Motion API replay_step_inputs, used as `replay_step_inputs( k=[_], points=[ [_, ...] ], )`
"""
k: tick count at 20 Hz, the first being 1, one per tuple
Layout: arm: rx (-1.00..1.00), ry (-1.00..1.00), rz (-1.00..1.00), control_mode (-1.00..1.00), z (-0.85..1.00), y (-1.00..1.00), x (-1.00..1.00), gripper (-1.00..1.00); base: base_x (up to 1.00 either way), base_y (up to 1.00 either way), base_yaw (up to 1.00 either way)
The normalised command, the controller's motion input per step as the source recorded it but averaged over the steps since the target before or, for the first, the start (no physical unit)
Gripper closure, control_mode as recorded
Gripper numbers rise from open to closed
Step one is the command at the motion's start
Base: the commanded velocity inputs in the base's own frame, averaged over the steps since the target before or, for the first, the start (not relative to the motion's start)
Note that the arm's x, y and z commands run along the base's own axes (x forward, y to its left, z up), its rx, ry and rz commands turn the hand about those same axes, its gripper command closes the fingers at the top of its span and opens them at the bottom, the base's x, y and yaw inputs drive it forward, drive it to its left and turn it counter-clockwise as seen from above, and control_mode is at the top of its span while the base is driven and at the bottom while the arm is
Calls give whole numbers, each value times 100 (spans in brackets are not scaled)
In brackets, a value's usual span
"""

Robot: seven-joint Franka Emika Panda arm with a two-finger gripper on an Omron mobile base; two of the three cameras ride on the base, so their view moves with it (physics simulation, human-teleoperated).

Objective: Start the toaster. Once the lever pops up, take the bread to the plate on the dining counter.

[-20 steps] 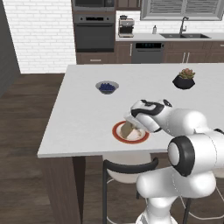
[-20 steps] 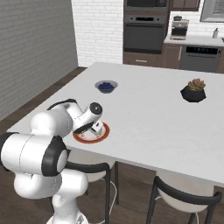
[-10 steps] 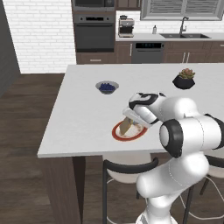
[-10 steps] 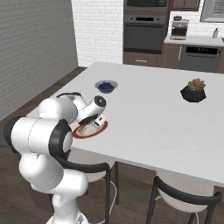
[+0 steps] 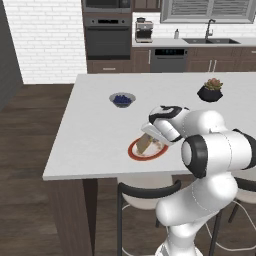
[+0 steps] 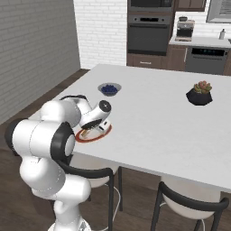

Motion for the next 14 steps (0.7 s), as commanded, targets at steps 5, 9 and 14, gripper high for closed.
replay_step_inputs(
  k=[5, 9, 14],
  points=[
    [0, 0, 0, -100, 0, 0, 0, 100, 0, 0, 0],
    [0, 0, 0, -100, 0, 0, 0, -100, 0, 0, 0],
    [-14, 17, 0, -100, 22, 19, 13, -100, 0, 0, 0]
  ],
)
